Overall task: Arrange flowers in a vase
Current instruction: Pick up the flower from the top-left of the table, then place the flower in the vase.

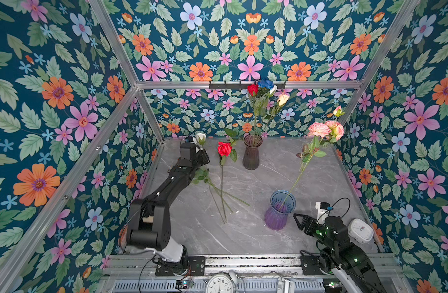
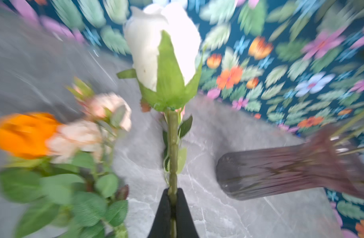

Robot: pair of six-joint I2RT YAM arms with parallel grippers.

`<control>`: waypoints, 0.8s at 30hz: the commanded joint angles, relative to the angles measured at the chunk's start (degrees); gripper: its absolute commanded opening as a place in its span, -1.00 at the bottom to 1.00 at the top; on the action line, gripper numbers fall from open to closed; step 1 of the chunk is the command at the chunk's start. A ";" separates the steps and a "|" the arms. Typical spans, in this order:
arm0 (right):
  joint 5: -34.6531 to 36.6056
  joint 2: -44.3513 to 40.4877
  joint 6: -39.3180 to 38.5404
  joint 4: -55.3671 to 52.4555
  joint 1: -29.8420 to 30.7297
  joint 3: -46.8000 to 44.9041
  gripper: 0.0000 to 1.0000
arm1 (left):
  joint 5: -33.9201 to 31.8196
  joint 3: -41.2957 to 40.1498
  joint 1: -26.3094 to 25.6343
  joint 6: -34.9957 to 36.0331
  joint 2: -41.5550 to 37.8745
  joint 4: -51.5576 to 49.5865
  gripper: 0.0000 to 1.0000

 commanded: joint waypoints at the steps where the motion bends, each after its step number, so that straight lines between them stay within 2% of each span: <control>1: 0.39 -0.14 -0.40 1.63 0.07 -0.02 0.45 | -7.11 -4.99 0.55 -0.93 -12.06 2.48 -1.00; 4: 0.28 -0.08 -0.30 1.64 0.02 -0.04 0.45 | -7.33 -7.56 0.56 -0.05 -23.19 6.85 -1.00; 7: 0.32 -0.10 -0.31 1.65 0.06 -0.04 0.45 | 3.09 -5.36 0.47 0.85 -28.74 12.76 -1.00; 9: 0.35 -0.14 -0.27 1.65 0.07 -0.04 0.45 | 11.91 -2.79 0.23 -1.37 -30.44 18.20 -1.00; 13: 0.47 -0.12 -0.24 1.47 0.03 -0.04 0.45 | 17.30 3.36 -2.29 -7.95 -31.49 21.55 -1.00; 16: 0.60 -0.12 -0.15 1.39 0.06 -0.02 0.45 | 18.96 6.94 -6.79 -10.71 -31.23 24.66 -1.00; 18: 0.61 -0.10 -0.16 1.38 0.04 -0.04 0.45 | 18.45 8.99 -11.62 -10.58 -29.85 25.74 -1.00; 24: 0.60 -0.14 -0.09 1.38 0.07 -0.05 0.45 | 17.68 14.31 -27.39 -3.79 -22.55 30.09 -1.00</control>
